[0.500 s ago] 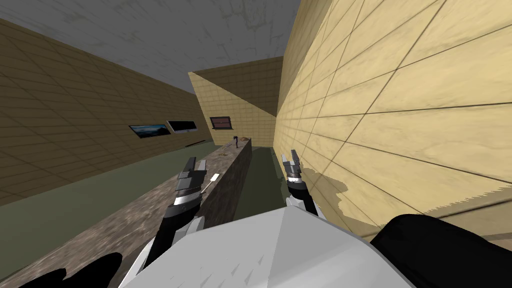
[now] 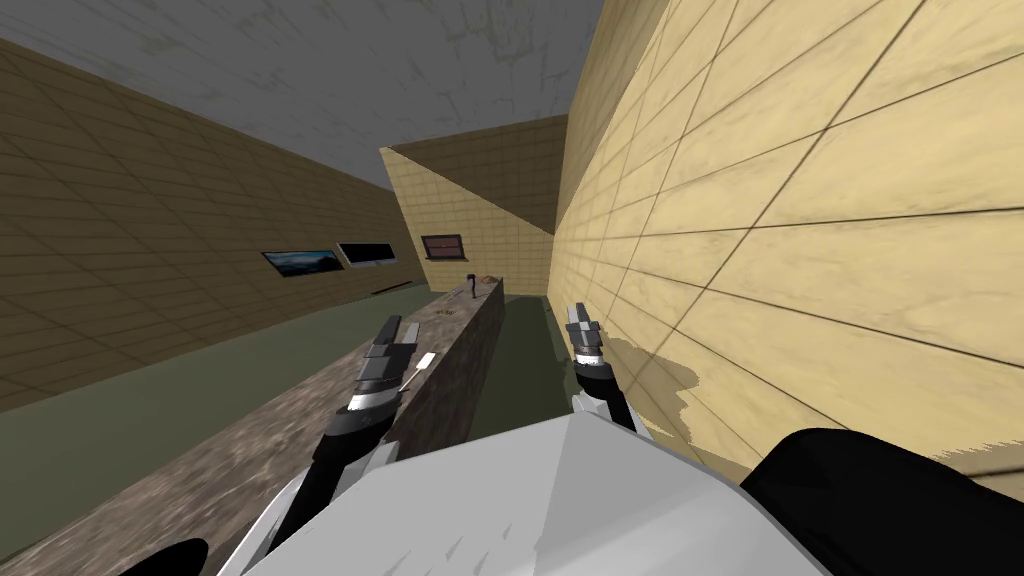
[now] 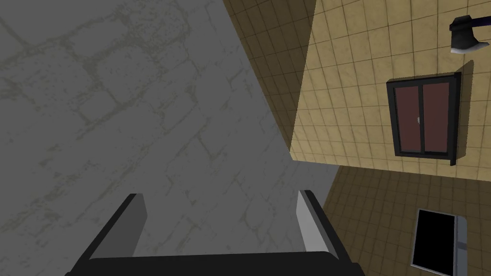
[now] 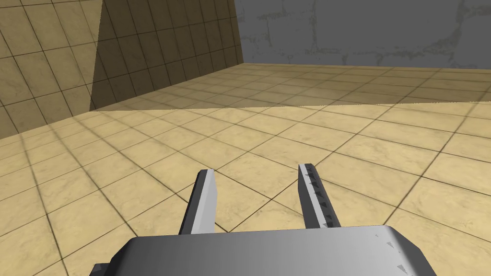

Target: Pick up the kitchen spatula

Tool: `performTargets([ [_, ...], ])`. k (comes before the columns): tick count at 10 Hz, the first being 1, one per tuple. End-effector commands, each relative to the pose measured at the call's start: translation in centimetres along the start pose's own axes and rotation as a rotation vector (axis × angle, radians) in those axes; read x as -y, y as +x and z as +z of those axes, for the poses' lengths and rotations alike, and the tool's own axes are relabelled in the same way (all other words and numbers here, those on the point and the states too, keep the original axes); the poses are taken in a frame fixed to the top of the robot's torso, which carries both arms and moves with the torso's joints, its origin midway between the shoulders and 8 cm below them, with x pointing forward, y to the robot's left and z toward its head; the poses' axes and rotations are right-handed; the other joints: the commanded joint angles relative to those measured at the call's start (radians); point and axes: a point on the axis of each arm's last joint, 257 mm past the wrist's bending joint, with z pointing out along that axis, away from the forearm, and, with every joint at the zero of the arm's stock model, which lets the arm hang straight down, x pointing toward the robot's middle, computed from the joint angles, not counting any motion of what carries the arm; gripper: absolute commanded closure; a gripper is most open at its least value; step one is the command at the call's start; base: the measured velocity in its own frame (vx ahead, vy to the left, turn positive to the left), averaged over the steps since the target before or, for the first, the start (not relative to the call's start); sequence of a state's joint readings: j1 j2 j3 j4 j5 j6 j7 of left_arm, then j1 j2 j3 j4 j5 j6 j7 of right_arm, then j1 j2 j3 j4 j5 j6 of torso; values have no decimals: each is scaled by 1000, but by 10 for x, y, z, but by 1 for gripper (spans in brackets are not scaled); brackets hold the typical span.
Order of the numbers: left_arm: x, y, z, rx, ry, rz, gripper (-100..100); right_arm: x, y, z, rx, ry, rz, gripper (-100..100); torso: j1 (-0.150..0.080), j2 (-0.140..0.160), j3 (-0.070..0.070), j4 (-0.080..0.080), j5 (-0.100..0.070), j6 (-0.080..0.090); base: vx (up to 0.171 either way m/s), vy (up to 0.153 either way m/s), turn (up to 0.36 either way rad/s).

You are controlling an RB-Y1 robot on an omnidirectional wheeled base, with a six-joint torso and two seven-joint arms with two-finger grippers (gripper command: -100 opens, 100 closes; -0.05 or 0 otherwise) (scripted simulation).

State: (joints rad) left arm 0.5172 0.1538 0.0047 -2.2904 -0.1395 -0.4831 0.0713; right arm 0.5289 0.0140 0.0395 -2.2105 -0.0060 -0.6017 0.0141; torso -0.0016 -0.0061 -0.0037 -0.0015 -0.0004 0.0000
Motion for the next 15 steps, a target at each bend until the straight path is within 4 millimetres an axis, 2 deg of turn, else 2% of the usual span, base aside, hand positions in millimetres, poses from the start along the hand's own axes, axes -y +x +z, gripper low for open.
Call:
performTargets([
  [1, -4, 6, -2, -49, -10, 14, -100, 0, 0, 0, 0, 0, 0, 0, 0, 0, 0, 0, 0, 0, 73, -27, 16],
  [15, -34, 38, -21, -394, -85, 126, -100, 0, 0, 0, 0, 0, 0, 0, 0, -2, -1, 0, 0, 0, 105, -37, 20],
])
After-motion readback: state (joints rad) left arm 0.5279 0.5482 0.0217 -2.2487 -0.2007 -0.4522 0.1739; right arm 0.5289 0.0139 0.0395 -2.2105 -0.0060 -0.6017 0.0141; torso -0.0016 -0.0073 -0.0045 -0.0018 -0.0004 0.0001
